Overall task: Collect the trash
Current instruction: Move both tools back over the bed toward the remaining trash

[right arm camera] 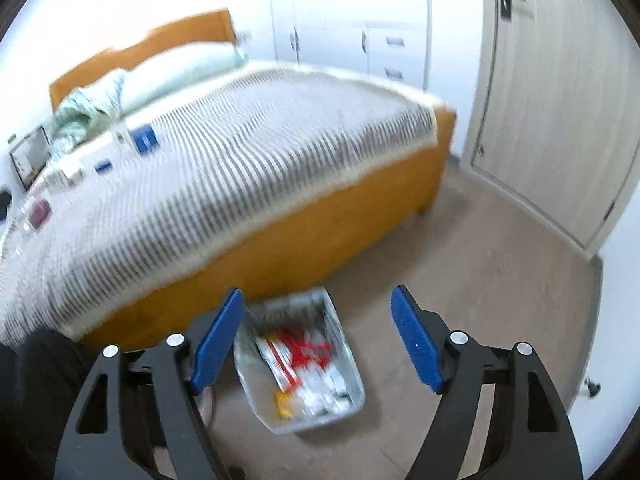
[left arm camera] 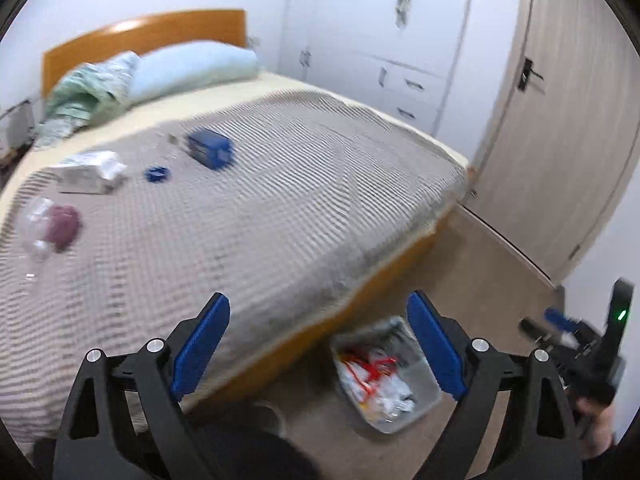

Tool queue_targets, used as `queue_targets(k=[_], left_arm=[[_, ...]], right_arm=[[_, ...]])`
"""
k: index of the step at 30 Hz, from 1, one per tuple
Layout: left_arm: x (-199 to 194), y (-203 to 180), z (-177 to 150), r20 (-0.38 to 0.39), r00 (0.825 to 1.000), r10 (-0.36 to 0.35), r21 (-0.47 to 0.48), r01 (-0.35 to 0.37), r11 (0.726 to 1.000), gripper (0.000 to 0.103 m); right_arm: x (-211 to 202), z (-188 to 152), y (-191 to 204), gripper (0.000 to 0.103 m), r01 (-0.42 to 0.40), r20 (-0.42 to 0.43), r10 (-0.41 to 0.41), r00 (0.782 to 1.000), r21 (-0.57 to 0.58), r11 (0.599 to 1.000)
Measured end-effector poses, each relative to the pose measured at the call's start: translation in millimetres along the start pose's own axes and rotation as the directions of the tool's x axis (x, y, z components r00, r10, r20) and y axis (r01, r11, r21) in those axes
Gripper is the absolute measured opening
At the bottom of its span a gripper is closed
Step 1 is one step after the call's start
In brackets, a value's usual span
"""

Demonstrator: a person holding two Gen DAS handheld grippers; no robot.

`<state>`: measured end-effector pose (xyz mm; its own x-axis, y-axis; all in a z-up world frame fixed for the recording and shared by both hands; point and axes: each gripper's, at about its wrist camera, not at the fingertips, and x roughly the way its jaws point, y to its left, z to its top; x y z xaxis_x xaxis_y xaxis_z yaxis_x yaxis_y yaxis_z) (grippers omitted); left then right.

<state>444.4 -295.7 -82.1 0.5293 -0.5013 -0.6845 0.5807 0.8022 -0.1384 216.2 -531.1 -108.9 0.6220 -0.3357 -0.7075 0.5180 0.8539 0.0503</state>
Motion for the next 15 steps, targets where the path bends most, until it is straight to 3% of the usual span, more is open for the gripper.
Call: queue_targets(k=[8,15], left_arm=[[-65,109,-7,0.098,0.989,0.107,-0.107,-0.096,0.990,0.088],[-80,212,-12,0.115,0.970,0.216,-0.191,-0.192,0.963,0.088]], right_arm=[[-21,53,86,0.073,-0.060,0.105,0.073,0.992,-0.123,0.991],[25,78,184,0.073,-0.174,0.056,0.190,0.980,-0.216,0.961]])
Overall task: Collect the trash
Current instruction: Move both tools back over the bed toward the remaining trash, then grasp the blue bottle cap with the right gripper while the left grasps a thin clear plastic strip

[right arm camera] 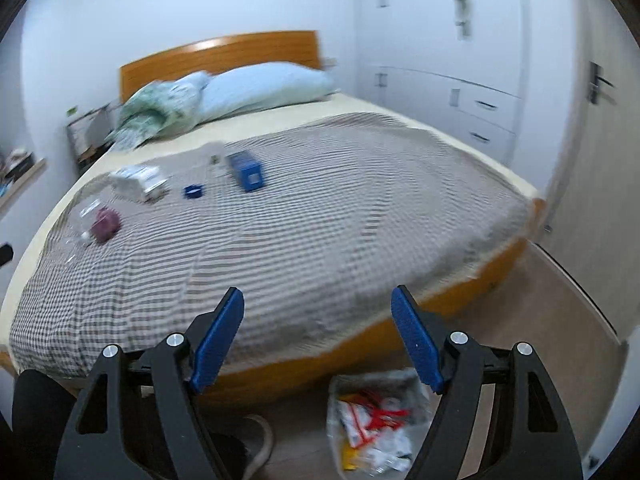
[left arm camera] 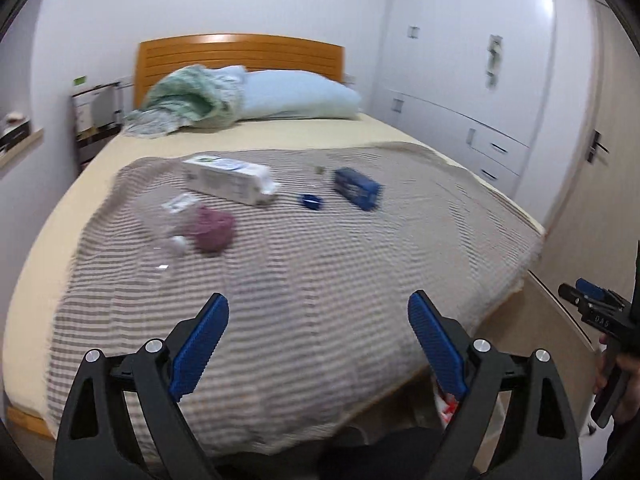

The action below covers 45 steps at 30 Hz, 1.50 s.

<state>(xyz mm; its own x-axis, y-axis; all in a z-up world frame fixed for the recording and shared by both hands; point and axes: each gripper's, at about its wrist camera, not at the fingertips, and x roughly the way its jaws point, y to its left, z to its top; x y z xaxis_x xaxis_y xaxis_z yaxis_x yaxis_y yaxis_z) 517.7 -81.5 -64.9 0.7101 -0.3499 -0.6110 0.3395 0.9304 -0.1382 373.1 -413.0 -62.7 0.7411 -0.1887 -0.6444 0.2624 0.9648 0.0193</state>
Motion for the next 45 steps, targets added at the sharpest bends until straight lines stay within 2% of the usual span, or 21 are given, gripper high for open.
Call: queue_targets(k=[3,7,11,18,20,23,27,29,30,33,34,35,36,37,39,42,45], left_arm=[[11,35,10,0.009,1.000,0.021,-0.026,-0.021,0.999,0.088],[32,71,20,0.024,0.998,0.062,-0.034,-0.061,0.998,0.088],[61,108,32,0.000,0.996,0.085,-0.036,-0.085,0.996,0.088],[117,167,62,-0.030,0.991,0.128,-0.021,-0.129,0.991,0.088],[132,181,71,-0.049,0.989,0.138,-0.026,-0.139,0.990,0.088],[153,197,86,-0.070,0.990,0.124,-0.026,-0.126,0.992,0.088],[178,215,100,-0.136,0.985,0.106,-0.002,-0.108,0.994,0.088],[185,222,97,-0.168,0.979,0.117,-0.001,-0.118,0.993,0.088],[187,227,91,-0.188,0.976,0.108,-0.021,-0.114,0.993,0.088],[199,233,67,-0.267,0.962,0.056,-0.055,-0.073,0.996,0.088],[204,231,60,-0.293,0.954,0.066,-0.041,-0.081,0.996,0.088],[207,227,57,-0.306,0.945,0.113,-0.016,-0.124,0.992,0.087],[206,224,59,-0.300,0.945,0.129,-0.010,-0.139,0.990,0.085],[203,220,66,-0.279,0.955,0.105,-0.017,-0.114,0.993,0.085],[198,212,89,-0.229,0.971,0.072,-0.017,-0.078,0.997,0.085],[214,194,126,-0.236,0.969,0.078,0.054,-0.067,0.996,0.085],[250,160,171,-0.227,0.967,0.114,0.144,-0.082,0.986,0.085]], right_arm=[[32,13,36,0.073,-0.047,-0.020,0.046,0.999,-0.051,0.998],[76,33,71,0.073,-0.114,-0.046,0.111,0.993,-0.058,0.992],[123,58,108,0.073,-0.159,-0.086,0.151,0.985,-0.093,0.983],[240,113,187,0.073,-0.269,-0.160,0.246,0.956,-0.141,0.953],[267,120,203,0.073,-0.267,-0.169,0.241,0.956,-0.151,0.952],[326,137,231,0.073,-0.316,-0.220,0.285,0.933,-0.121,0.941],[379,151,256,0.073,-0.298,-0.268,0.255,0.929,-0.135,0.945],[398,153,261,0.073,-0.273,-0.282,0.225,0.933,-0.144,0.951],[408,153,260,0.073,-0.276,-0.295,0.230,0.928,-0.127,0.953],[420,151,250,0.053,-0.352,-0.324,0.321,0.890,-0.041,0.935],[419,151,245,0.052,-0.370,-0.317,0.345,0.883,-0.019,0.929],[415,151,242,0.052,-0.390,-0.305,0.371,0.877,-0.001,0.921],[412,151,240,0.052,-0.405,-0.294,0.388,0.873,0.005,0.914],[406,152,238,0.052,-0.422,-0.272,0.407,0.872,0.006,0.907],[395,153,234,0.052,-0.442,-0.230,0.429,0.874,-0.004,0.897],[379,155,222,0.052,-0.431,-0.161,0.421,0.892,-0.025,0.902],[368,159,206,0.052,-0.371,-0.107,0.363,0.926,-0.067,0.926]])
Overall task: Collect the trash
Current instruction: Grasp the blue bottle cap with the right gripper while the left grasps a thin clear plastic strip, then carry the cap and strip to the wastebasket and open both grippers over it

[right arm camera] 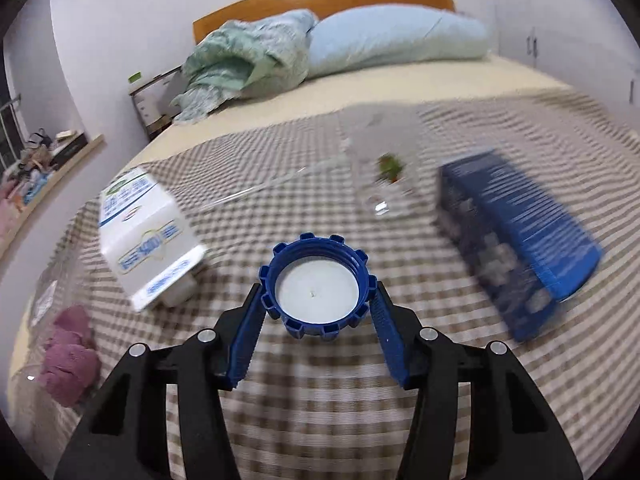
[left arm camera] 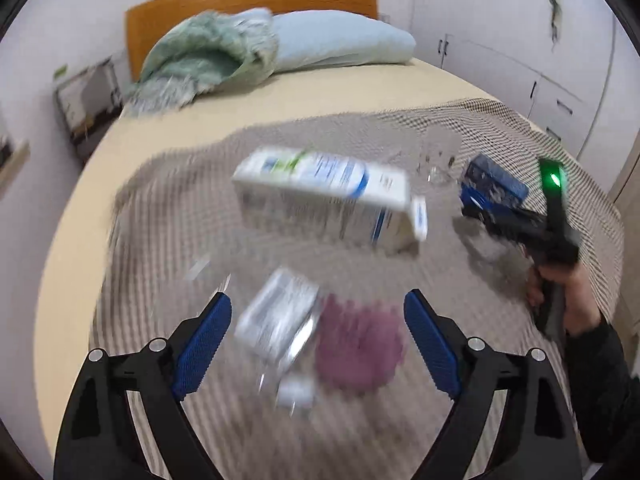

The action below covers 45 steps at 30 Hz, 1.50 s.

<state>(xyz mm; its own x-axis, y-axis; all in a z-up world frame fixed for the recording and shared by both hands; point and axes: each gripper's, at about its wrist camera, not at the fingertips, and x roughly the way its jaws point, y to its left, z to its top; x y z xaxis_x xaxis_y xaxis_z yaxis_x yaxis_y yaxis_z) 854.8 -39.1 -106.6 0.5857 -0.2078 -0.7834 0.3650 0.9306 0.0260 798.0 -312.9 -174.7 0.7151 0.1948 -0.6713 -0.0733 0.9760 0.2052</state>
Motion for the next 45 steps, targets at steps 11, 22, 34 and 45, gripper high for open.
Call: queue_targets(k=[11,22,34,45], left_arm=[[207,-137,163,-0.263,0.949,0.175,0.563,0.003,0.827,0.050],[304,-111,174,-0.539,0.828,0.153,0.359,0.062,0.931,0.003],[62,-125,238,-0.214,0.971,0.102,0.160,-0.069,0.985,0.002],[-129,-221,67,-0.114,0.974,-0.196,0.217,0.217,0.952,0.002]], right_arm=[[-6,-11,-50,0.052,0.069,0.042,-0.072,0.997,0.067,0.995],[3,-6,-39,0.052,0.064,0.051,-0.066,0.997,0.035,0.997],[16,-5,-35,0.052,0.144,-0.001,-0.144,0.990,0.037,0.989],[-228,-109,-33,0.052,0.015,0.042,-0.015,0.999,0.008,1.000]])
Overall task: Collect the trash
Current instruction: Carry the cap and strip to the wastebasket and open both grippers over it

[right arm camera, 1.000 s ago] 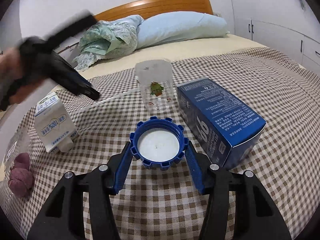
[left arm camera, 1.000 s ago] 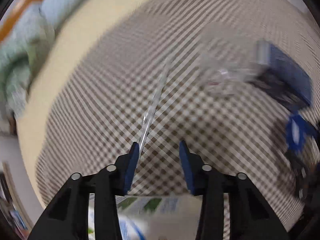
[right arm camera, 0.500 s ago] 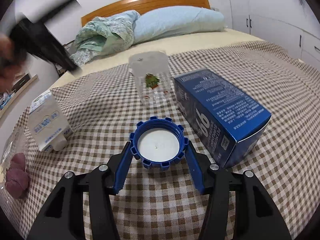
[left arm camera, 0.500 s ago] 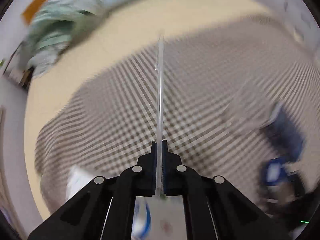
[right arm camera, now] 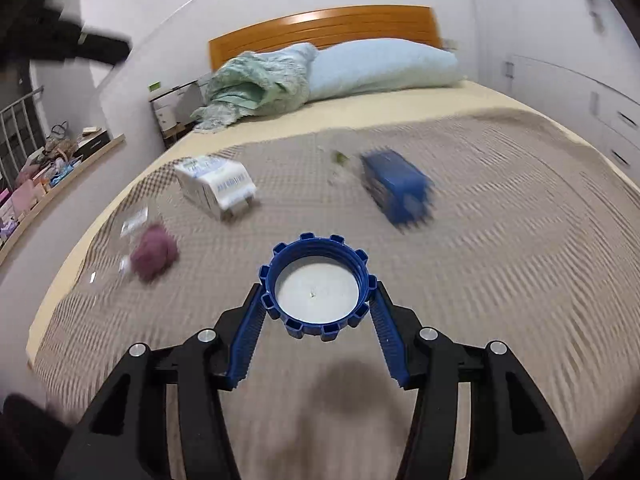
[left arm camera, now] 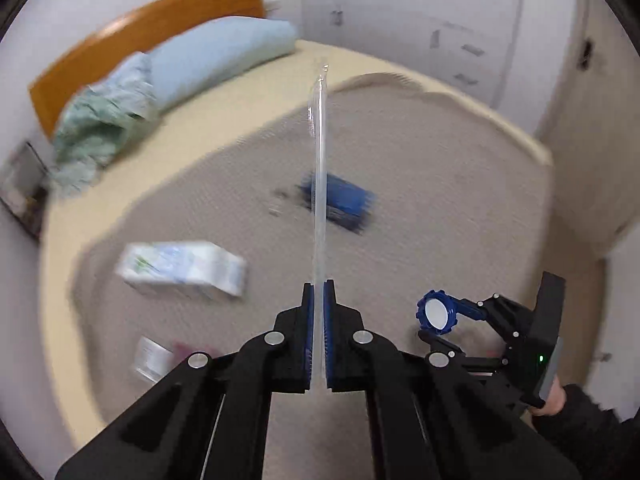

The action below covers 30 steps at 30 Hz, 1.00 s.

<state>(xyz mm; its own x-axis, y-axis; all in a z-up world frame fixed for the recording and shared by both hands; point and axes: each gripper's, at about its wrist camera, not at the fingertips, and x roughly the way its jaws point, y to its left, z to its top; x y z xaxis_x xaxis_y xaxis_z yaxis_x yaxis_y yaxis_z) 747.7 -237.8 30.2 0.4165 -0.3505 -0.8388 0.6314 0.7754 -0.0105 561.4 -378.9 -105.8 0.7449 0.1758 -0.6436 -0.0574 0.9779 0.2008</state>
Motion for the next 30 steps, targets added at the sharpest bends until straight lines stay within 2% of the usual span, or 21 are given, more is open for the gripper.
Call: queue_targets(k=[2,4,5,7,9,11,12,13,16,19,22,24,27,30], left_arm=[[-11,-28,-39,0.026,0.995,-0.099,-0.040,0.100,0.994,0.002],[-14,-46,-72,0.045,0.979,-0.201,-0.107,0.205,0.973,0.002],[-17,-56,-91,0.072,0.971,-0.230,-0.139,0.238,0.961,0.002],[-16,-80,-120,0.091,0.964,-0.249,-0.169,0.262,0.950,0.002],[-8,-112,-145,0.079,0.953,-0.293,-0.201,0.303,0.931,0.002],[7,-144,-163,0.034,0.936,-0.351,-0.244,0.348,0.905,0.002],[14,-156,-167,0.021,0.931,-0.365,-0.247,0.359,0.900,0.002],[17,-181,-174,0.004,0.923,-0.386,-0.239,0.375,0.895,0.002],[27,-229,-187,-0.041,0.899,-0.436,-0.239,0.415,0.878,0.002],[43,-276,-202,-0.097,0.897,-0.431,-0.242,0.399,0.884,0.002],[73,-313,-220,-0.181,0.884,-0.431,-0.238,0.386,0.891,0.002],[101,-330,-231,-0.263,0.864,-0.429,-0.247,0.370,0.896,0.002],[140,-344,-254,-0.352,0.836,-0.421,-0.257,0.346,0.902,0.002],[190,-347,-268,-0.425,0.783,-0.455,-0.346,0.324,0.881,0.002]], right_arm=[[-53,-47,-28,0.052,0.081,-0.018,-0.080,0.997,0.048,0.996],[-91,-90,-52,0.052,0.168,-0.049,-0.164,0.985,0.095,0.981],[-112,-121,-69,0.052,0.218,-0.091,-0.207,0.974,0.136,0.966],[-139,-171,-95,0.052,0.300,-0.171,-0.266,0.949,0.219,0.929],[-165,-217,-117,0.052,0.343,-0.249,-0.277,0.928,0.283,0.896],[-191,-254,-134,0.052,0.399,-0.285,-0.319,0.904,0.290,0.870],[-205,-271,-144,0.052,0.428,-0.305,-0.342,0.889,0.291,0.856],[-217,-283,-154,0.052,0.445,-0.313,-0.352,0.882,0.313,0.839],[-247,-316,-183,0.052,0.445,-0.322,-0.334,0.886,0.389,0.806],[-258,-338,-196,0.052,0.459,-0.344,-0.337,0.877,0.387,0.800],[-255,-369,-203,0.052,0.427,-0.355,-0.288,0.890,0.423,0.799],[-242,-392,-207,0.052,0.415,-0.381,-0.250,0.890,0.449,0.792],[-214,-401,-205,0.052,0.379,-0.404,-0.192,0.894,0.455,0.806],[-172,-394,-204,0.052,0.348,-0.420,-0.163,0.893,0.416,0.840]])
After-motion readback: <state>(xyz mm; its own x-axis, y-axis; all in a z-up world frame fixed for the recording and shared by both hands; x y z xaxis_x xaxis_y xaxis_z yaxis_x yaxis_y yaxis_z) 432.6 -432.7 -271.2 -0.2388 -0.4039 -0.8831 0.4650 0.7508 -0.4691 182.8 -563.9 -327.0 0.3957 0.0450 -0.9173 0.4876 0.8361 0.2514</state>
